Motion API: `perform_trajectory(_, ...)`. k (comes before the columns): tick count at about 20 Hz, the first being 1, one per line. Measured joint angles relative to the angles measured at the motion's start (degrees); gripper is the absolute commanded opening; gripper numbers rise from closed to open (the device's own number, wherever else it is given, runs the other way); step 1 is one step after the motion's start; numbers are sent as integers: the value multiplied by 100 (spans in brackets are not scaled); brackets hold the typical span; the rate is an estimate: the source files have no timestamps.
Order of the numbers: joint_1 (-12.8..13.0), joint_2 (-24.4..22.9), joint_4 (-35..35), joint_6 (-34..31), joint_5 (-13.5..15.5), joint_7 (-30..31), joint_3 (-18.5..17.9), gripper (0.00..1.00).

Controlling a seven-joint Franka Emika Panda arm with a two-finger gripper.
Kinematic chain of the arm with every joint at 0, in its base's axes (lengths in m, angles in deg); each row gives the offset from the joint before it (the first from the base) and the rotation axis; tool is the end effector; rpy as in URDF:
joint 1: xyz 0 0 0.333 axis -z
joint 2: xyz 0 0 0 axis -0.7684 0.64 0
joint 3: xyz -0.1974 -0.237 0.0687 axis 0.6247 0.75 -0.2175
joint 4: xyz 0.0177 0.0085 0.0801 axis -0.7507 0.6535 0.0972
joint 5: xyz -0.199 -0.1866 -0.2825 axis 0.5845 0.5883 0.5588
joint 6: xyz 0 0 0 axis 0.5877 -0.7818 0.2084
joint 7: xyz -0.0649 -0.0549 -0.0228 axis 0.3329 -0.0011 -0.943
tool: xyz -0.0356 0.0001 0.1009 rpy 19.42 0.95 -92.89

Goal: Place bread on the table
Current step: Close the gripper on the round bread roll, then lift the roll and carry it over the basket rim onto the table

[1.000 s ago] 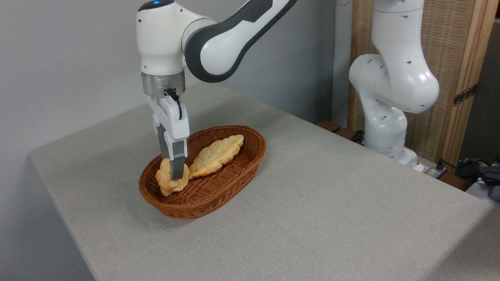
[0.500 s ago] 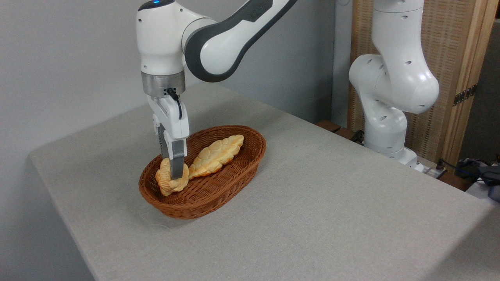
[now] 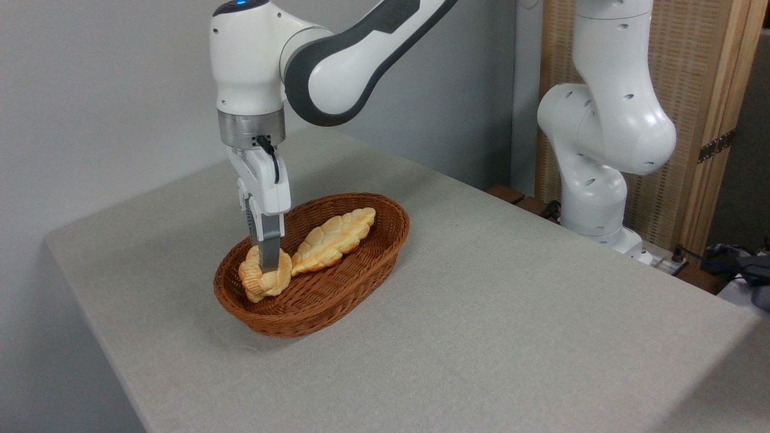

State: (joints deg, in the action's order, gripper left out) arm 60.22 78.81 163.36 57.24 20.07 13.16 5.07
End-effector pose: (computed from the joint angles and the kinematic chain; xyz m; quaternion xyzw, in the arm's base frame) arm 0.5359 -0.2023 0.4496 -0.8770 0.4728 -0.0844 0.0174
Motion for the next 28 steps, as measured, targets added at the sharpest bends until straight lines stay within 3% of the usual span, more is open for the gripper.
perform_trajectory(3, 0, -1, -2, 0, 0, -3, 0, 24)
perform_trajectory(5, 0, -2, -2, 0, 0, -62, 0, 17)
perform_trajectory(12, -19, -61, -31, -56, 0, -355, -15, 17)
perform_trajectory(15, -33, -100, -234, -577, 0, -574, -84, 17)
perform_trajectory(18, -42, -158, -763, -1579, 102, -1158, -432, 17)
perform_trajectory(22, -69, -262, -1532, -2507, 472, -1902, -1261, 19)
perform_trajectory(26, -78, -334, -1792, -2714, 530, -2163, -1718, 23)
perform_trajectory(28, -77, -334, -1795, -2714, 538, -2304, -1809, 38)
